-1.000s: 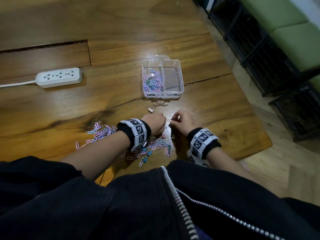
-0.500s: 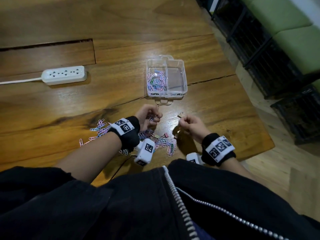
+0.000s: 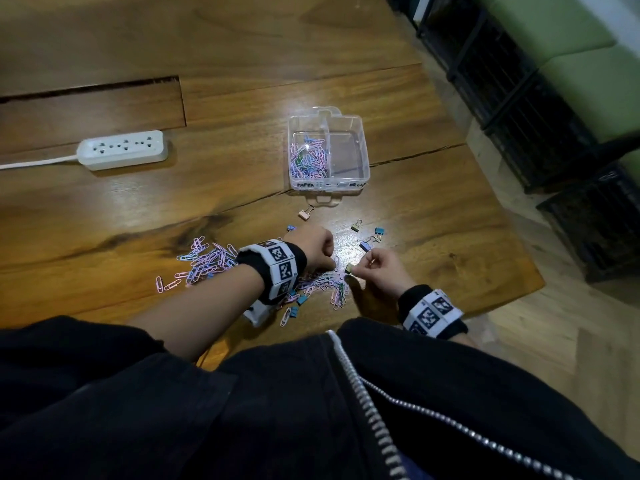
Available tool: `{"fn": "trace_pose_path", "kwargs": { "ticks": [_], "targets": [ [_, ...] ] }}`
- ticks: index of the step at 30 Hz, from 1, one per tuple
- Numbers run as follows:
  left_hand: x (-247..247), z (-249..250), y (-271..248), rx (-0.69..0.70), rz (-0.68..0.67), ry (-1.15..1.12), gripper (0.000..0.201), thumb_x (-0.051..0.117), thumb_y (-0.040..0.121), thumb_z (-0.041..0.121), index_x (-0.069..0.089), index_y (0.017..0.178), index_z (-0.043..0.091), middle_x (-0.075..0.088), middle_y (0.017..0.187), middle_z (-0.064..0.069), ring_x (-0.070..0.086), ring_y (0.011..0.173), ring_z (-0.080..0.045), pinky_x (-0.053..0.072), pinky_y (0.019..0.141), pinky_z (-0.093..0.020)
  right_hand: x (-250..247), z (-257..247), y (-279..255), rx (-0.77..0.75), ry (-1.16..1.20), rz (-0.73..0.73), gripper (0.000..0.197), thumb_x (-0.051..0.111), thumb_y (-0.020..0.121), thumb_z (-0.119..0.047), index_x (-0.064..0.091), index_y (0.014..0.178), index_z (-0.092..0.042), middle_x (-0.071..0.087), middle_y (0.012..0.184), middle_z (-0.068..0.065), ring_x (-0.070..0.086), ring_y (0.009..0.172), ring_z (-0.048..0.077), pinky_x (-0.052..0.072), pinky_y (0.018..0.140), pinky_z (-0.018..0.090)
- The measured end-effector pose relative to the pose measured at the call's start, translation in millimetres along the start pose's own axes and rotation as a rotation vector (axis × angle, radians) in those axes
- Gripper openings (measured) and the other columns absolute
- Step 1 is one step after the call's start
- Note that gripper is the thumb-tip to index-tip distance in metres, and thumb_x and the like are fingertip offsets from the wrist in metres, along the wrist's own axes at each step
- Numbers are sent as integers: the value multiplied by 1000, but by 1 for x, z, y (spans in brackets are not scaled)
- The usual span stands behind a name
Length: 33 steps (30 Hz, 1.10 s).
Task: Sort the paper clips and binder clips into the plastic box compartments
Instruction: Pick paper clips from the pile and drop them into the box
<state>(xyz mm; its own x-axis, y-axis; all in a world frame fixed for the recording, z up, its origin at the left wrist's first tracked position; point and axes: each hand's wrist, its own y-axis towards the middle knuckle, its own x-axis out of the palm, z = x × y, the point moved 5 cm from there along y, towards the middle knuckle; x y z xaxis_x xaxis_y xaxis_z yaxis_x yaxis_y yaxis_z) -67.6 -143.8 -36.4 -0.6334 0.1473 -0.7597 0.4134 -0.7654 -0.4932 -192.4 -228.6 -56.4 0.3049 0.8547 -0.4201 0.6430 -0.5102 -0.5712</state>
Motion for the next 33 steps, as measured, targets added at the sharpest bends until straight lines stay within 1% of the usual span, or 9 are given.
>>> {"fn": "trace_pose_path", "kwargs": {
  "ticks": [3, 8, 13, 16, 19, 25, 27, 30, 33],
  "targets": [
    [-7, 1, -1, 4, 100, 43, 22, 60, 85, 31, 59, 104, 20, 64, 107, -1, 59, 100, -20, 48, 77, -31, 5, -1, 1, -43, -194, 93, 29, 73, 71, -18, 45, 65, -22, 56, 73, -3, 56, 76, 20, 50, 77, 40],
    [-5, 14, -6, 99, 66, 194, 30, 60, 85, 38, 62, 111, 23, 64, 109, -1, 58, 103, -20, 42, 72, -27, -4, -18, 1, -107, -337, 271, 9, 56, 85, -21, 51, 87, -14, 61, 90, 6, 58, 84, 24, 50, 79, 43],
    [0, 14, -8, 157, 48, 328, 23, 54, 89, 28, 62, 109, 22, 61, 113, -3, 57, 104, -21, 46, 78, -32, 8, -21, -9, -185, -281, -4, 18, 66, 77, -8, 58, 86, -20, 58, 84, -4, 54, 82, 16, 44, 65, 24],
    [2, 16, -8, 221, 31, 319, 25, 52, 90, 27, 59, 114, 25, 62, 109, -3, 58, 101, -21, 47, 76, -31, 14, -15, -10, -208, -464, -90, 25, 71, 73, -16, 62, 95, -23, 58, 100, 3, 52, 93, 19, 45, 82, 32],
    [7, 19, -8, 291, -37, 398, 27, 51, 90, 29, 60, 116, 31, 65, 105, 0, 60, 98, -19, 50, 75, -31, 18, -10, -8, -227, -575, -110, 22, 70, 74, -23, 59, 92, -25, 53, 96, 0, 51, 93, 19, 45, 84, 35],
    [9, 25, -8, 350, -62, 562, 20, 48, 90, 23, 62, 100, 11, 60, 94, -4, 60, 87, -21, 48, 67, -29, 15, -14, -6, -255, -632, -90, 24, 70, 75, -26, 57, 92, -14, 53, 97, 3, 51, 95, 21, 41, 81, 32],
    [4, 17, -6, 246, -82, 310, 13, 49, 88, 21, 58, 86, 11, 55, 79, -1, 54, 74, -17, 41, 59, -23, 15, -14, -6, -255, -651, -117, 27, 66, 78, -26, 56, 97, -9, 53, 105, 7, 50, 97, 22, 38, 81, 31],
    [-1, 1, -10, 52, -164, -579, 25, 50, 84, 5, 42, 62, 12, 42, 60, 1, 42, 48, -7, 34, 47, -18, 18, -14, -10, -256, -656, -137, 26, 57, 85, -25, 53, 103, -6, 50, 109, 11, 47, 94, 20, 39, 85, 30],
    [-1, -1, -21, -33, -278, -1285, 16, 43, 58, -2, 33, 61, 11, 40, 57, -4, 33, 34, -5, 27, 34, -11, 19, -12, -11, -245, -640, -110, 24, 50, 90, -22, 51, 105, -3, 48, 109, 13, 49, 98, 24, 42, 91, 34]
  ]
}}
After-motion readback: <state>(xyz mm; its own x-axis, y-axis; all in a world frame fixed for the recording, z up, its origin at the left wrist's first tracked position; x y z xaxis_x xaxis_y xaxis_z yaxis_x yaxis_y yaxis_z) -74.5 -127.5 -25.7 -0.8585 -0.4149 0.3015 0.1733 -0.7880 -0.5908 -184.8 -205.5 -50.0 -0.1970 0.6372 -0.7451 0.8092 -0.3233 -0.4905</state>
